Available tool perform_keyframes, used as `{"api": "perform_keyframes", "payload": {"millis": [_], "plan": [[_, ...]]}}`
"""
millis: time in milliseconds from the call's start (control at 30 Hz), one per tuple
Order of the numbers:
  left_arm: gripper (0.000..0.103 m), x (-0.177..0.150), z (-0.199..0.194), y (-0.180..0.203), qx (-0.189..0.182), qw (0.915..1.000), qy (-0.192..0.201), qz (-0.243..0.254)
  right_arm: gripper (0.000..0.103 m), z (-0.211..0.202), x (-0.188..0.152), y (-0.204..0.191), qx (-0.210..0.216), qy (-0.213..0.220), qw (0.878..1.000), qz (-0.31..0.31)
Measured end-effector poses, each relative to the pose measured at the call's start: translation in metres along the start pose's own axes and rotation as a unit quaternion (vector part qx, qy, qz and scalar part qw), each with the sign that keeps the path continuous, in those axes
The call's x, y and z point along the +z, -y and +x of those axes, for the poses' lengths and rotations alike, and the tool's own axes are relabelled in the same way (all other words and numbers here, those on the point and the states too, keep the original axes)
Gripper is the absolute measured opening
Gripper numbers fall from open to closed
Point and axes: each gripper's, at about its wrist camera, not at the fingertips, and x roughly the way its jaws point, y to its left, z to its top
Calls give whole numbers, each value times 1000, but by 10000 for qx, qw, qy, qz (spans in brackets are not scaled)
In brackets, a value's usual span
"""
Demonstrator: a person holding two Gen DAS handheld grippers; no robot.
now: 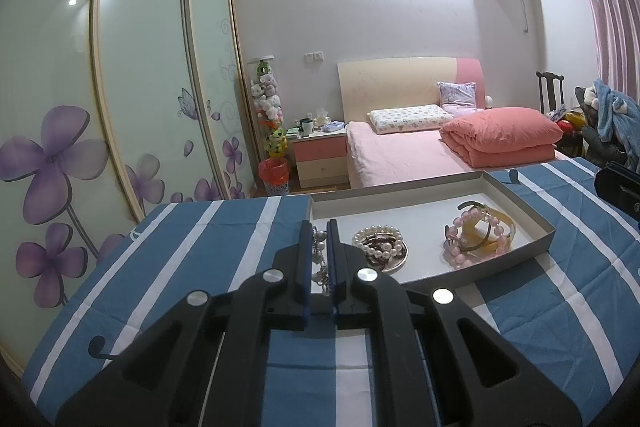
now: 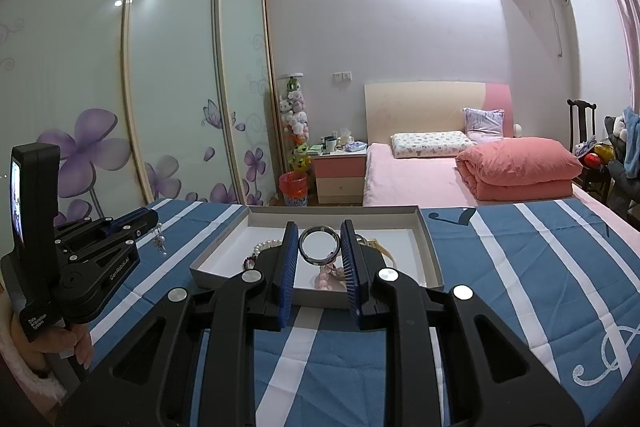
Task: Organize jewelry
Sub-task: 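Carry the brooch and ring into the tray and open both grippers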
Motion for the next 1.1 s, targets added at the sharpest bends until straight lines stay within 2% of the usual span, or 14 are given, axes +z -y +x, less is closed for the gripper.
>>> {"api": "perform_keyframes", "payload": {"millis": [100, 300, 433, 633, 900, 1100], "plan": [[8, 2, 0, -1, 10, 10000, 53, -27, 23, 0, 3, 0, -52, 102, 9999, -33], [8, 23, -3, -7, 96, 9989, 415, -219, 23, 2, 23, 5, -189, 605, 9980, -18], [8, 35, 2, -4, 58, 9971, 644, -394, 23, 16, 32, 7, -219, 886, 9958, 5], [8, 45, 26, 7, -112, 9950, 813, -565, 23, 44, 36, 8, -241, 1075, 9939, -86], [8, 41, 75, 28, -396, 9946, 756, -589, 23, 79, 17, 20, -220, 959, 9951, 55], [8, 22, 109, 36, -576, 9961, 363, -553, 23, 109, 1, 30, -253, 347, 9989, 193]]}}
